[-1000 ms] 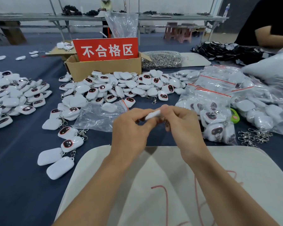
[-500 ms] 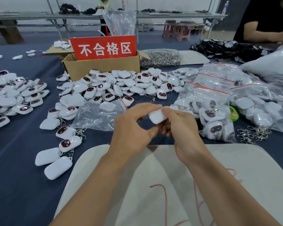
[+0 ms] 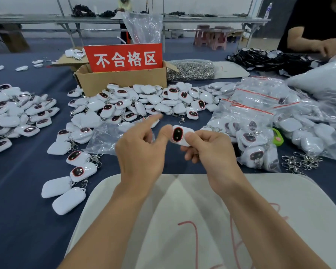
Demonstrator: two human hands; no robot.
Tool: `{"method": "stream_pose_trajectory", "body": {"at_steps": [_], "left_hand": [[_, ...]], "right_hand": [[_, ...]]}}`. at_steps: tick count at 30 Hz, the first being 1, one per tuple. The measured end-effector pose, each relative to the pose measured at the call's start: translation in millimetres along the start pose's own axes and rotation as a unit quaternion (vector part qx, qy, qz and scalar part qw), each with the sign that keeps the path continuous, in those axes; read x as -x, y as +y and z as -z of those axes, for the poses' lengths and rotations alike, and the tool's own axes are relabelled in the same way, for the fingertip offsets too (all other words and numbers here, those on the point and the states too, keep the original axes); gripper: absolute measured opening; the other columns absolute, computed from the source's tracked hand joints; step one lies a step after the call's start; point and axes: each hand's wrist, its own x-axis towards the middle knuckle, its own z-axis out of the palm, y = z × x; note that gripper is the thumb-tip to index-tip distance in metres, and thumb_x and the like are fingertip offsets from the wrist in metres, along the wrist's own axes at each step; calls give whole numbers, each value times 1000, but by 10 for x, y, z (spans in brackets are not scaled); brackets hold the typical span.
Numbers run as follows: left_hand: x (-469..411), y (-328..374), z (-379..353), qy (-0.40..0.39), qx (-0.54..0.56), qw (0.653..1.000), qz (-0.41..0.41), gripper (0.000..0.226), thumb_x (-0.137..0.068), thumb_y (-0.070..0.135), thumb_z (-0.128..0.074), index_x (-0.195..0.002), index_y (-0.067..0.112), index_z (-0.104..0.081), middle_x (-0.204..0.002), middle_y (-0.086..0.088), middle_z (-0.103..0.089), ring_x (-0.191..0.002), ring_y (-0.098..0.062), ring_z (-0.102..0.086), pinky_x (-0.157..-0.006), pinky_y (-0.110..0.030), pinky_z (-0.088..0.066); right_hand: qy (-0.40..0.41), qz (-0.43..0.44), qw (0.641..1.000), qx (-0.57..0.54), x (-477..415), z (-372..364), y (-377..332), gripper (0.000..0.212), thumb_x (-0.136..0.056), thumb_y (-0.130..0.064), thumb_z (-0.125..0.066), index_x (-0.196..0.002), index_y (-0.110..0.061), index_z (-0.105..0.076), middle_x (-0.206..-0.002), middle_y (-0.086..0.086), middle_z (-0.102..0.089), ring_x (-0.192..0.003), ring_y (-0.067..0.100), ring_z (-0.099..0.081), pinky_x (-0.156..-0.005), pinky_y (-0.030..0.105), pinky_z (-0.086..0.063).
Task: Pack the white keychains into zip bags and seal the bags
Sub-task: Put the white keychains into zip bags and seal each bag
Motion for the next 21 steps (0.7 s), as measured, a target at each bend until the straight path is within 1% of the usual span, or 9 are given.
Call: {"method": "stream_pose_trajectory", "body": {"at_steps": [2,4,7,9,11,14,16,18,21], "left_hand": [[-85,-38,45,15,-99,995,16,59,-82,61,-60,-135,35,-63,-78,5,-62,-81,-19,-60,-78,-37,-50],[-141,-80,50,-16,-230,972,44,70,-82,64,-61,-144,34,-52,-100,-4,-72,-99,-31,-63,-89,-44,-48],[-133,-118,-2,-50,-325,944,12,52,-88,46,-64,-138,31,-59,-100,-8,-75,-95,-31,-64,-89,-41,-35],[-115,-125,-16,-46,-310,950,-9,40,-90,29,-63,-129,28,-67,-92,-9,-76,-87,-32,-63,-89,-41,-33],[-87,-115,-16,-44,-238,970,-16,37,-88,20,-60,-123,27,-70,-79,-4,-72,-76,-29,-56,-89,-39,-33],[-11,-35,-36,-54,-119,991,-37,38,-88,19,-56,-121,29,-72,-56,12,-48,-64,-16,-43,-81,-39,-41],[12,-4,-63,-56,-76,994,-54,35,-91,21,-57,-121,32,-71,-53,14,-43,-62,-9,-46,-80,-34,-38],[18,0,-78,-50,-61,995,-58,32,-94,21,-60,-122,34,-70,-53,15,-46,-66,-4,-50,-83,-28,-34],[6,-22,-72,-50,-61,996,-37,37,-92,17,-61,-124,35,-69,-54,11,-49,-66,-11,-52,-84,-32,-41]], "right_hand": [[35,-7,999,23,-33,18,10,20,-92,-23,-71,-75,-14,-76,-69,5,-74,-51,10,-58,-50,18,-43],[53,-5,998,32,-52,34,12,22,-88,-28,-75,-68,-19,-75,-65,3,-73,-49,10,-54,-51,19,-41],[60,0,998,37,-30,35,18,21,-78,-36,-79,-62,-24,-73,-60,0,-68,-47,10,-47,-50,20,-41],[60,0,998,27,-29,37,23,23,-77,-37,-80,-59,-25,-72,-59,-2,-66,-46,10,-44,-49,20,-40],[56,0,998,25,-47,48,35,29,-86,-32,-78,-59,-26,-72,-59,0,-67,-45,10,-46,-50,19,-40],[44,1,999,17,-67,33,55,32,-94,-21,-71,-63,-27,-75,-62,2,-70,-45,10,-51,-47,16,-40],[38,-1,999,18,-72,6,74,31,-94,-16,-68,-66,-25,-76,-65,4,-72,-47,11,-55,-49,19,-41],[34,-5,999,28,-77,-7,91,28,-94,-14,-66,-69,-20,-75,-66,5,-73,-49,12,-58,-50,21,-42],[32,-9,999,26,-97,-8,97,17,-95,-8,-64,-83,-14,-75,-67,4,-74,-50,11,-60,-48,20,-41]]}}
